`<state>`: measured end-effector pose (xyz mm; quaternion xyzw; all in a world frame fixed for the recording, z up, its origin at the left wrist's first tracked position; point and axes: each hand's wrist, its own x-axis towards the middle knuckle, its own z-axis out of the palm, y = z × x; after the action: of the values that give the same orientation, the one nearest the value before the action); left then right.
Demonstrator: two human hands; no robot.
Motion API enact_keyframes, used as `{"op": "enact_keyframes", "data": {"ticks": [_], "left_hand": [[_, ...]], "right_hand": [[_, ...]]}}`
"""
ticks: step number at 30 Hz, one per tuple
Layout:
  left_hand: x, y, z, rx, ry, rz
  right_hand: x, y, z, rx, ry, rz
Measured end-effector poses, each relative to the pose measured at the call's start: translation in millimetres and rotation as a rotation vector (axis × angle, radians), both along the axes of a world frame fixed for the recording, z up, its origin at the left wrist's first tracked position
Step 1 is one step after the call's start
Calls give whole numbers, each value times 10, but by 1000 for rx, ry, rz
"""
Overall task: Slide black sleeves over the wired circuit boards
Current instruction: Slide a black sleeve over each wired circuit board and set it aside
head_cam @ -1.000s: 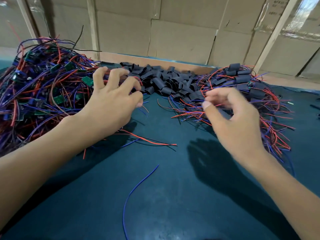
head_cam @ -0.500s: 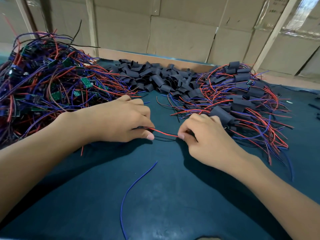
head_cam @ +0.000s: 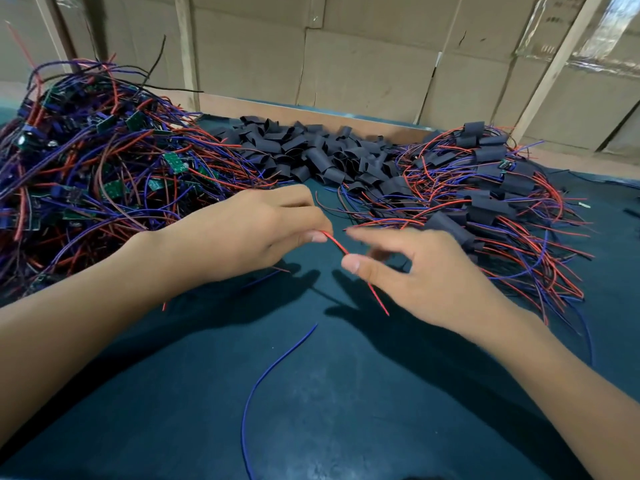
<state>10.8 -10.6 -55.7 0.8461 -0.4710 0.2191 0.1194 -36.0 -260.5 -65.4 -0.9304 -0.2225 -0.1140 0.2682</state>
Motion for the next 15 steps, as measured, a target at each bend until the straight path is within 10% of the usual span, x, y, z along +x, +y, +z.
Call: {"op": "enact_keyframes", "data": {"ticks": [9,15], "left_hand": [[12,62,37,-56,192,91],[60,162,56,-42,-66,122]], "right_hand": [[140,-248,46,-191,-210,-148],[74,-458,320,-424,-87,-291]]}}
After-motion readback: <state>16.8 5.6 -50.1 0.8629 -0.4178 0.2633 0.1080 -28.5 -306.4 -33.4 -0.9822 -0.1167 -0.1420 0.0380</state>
